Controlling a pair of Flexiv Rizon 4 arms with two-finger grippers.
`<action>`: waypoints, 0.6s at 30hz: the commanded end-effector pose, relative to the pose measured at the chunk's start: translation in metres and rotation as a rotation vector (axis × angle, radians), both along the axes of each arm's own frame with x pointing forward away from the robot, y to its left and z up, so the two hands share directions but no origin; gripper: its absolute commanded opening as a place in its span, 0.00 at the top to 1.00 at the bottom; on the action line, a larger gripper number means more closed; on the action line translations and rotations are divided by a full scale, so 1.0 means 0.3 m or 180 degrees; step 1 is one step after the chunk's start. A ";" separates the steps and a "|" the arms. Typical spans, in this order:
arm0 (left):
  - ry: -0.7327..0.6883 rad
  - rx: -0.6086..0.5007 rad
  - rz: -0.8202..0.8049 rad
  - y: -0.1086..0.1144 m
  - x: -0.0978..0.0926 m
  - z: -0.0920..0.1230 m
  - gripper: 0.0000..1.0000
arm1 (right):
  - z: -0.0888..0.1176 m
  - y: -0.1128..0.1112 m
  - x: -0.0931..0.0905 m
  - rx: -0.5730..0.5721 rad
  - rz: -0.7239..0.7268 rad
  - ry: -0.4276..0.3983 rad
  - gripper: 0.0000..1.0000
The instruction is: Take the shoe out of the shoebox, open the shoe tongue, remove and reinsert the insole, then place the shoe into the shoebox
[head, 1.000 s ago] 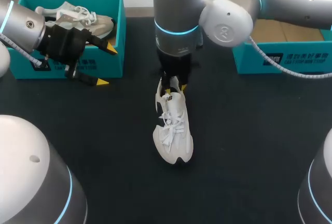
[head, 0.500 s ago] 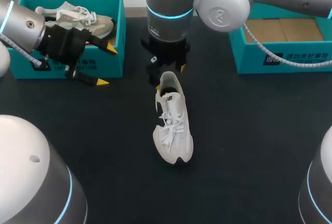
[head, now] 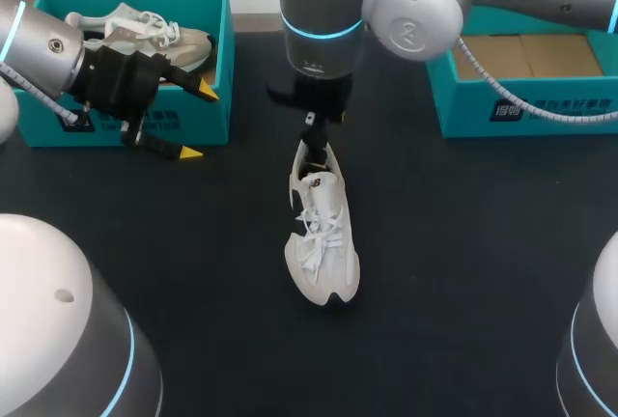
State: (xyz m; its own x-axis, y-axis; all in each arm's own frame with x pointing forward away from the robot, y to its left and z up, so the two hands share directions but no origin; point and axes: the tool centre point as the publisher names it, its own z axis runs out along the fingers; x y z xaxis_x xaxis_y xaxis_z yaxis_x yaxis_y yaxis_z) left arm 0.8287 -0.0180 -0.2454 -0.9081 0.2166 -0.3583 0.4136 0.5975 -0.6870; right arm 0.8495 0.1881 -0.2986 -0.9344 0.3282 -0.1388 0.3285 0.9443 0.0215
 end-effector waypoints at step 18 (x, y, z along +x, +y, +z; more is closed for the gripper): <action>0.0001 0.0008 0.0000 0.000 -0.001 0.000 0.00 | -0.257 0.045 0.181 -0.0189 0.0336 -0.0056 0.10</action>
